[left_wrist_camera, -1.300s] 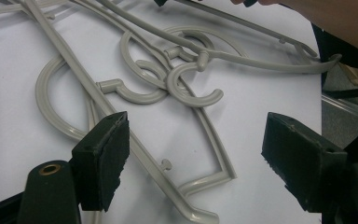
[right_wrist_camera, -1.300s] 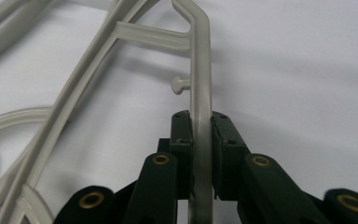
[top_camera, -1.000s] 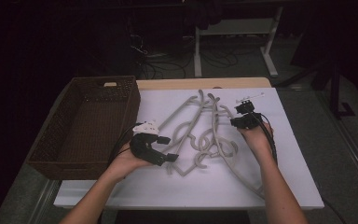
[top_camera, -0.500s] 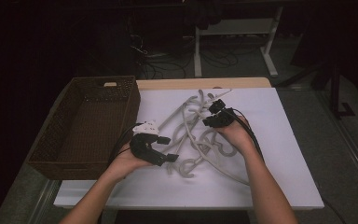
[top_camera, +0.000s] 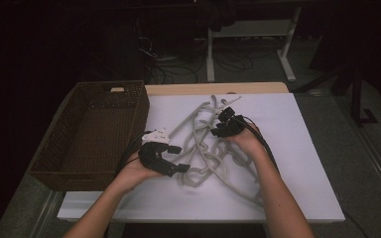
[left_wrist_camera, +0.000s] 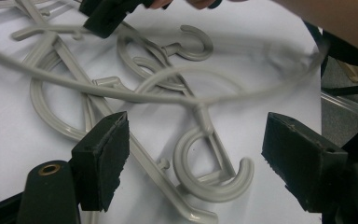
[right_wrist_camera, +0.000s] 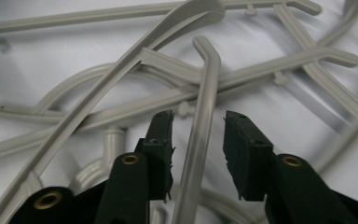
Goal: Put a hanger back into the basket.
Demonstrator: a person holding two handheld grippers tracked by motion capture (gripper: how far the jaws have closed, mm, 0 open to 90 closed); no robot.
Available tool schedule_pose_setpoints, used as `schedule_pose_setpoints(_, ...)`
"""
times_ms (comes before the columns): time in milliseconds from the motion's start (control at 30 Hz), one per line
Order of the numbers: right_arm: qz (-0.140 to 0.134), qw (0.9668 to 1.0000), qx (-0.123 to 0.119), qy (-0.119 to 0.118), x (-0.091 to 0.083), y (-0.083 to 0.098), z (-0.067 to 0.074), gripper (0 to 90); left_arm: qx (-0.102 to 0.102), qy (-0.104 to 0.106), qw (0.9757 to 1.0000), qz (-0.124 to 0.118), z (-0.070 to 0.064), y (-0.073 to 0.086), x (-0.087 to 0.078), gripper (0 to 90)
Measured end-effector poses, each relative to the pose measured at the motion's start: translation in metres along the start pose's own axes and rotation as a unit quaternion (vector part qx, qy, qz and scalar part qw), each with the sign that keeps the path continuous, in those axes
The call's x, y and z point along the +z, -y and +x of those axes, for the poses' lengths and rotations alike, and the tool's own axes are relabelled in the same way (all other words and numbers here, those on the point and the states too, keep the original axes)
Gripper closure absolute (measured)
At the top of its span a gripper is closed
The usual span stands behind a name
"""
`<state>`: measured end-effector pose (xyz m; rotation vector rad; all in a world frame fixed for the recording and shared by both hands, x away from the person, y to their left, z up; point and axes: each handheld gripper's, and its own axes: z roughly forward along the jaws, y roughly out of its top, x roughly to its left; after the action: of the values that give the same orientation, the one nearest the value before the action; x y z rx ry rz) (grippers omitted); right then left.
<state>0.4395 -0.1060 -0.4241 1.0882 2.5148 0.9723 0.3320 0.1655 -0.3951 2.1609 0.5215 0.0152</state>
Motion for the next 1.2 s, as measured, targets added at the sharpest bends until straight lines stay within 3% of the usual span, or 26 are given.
schedule_pose_setpoints(133, 0.006, 0.9999, 0.008, 0.007, -0.019, 0.005, 0.003, 52.8, -0.001, -0.002, 1.0000, -0.002, 0.001, 0.000, -0.001, 23.0)
schedule_pose_setpoints(267, 0.008, 0.9997, 0.021, 0.005, -0.039, 0.016, 0.007, 52.5, -0.001, -0.002, 1.0000, -0.002, 0.000, 0.000, -0.001, 22.9)
schedule_pose_setpoints(567, 0.034, 0.9983, 0.048, 0.005, -0.068, 0.063, 0.017, 54.0, -0.002, -0.003, 1.0000, -0.001, 0.001, 0.000, -0.001, 22.2)
schedule_pose_setpoints(967, 0.071, 0.9948, 0.073, 0.006, -0.084, 0.115, 0.030, 61.0, -0.003, -0.006, 1.0000, 0.001, 0.001, 0.001, 0.000, 18.1)
schedule_pose_setpoints(1200, 0.087, 0.9928, 0.082, 0.005, -0.084, 0.127, 0.035, 66.7, -0.004, -0.008, 1.0000, 0.002, 0.002, 0.001, 0.001, 15.9)
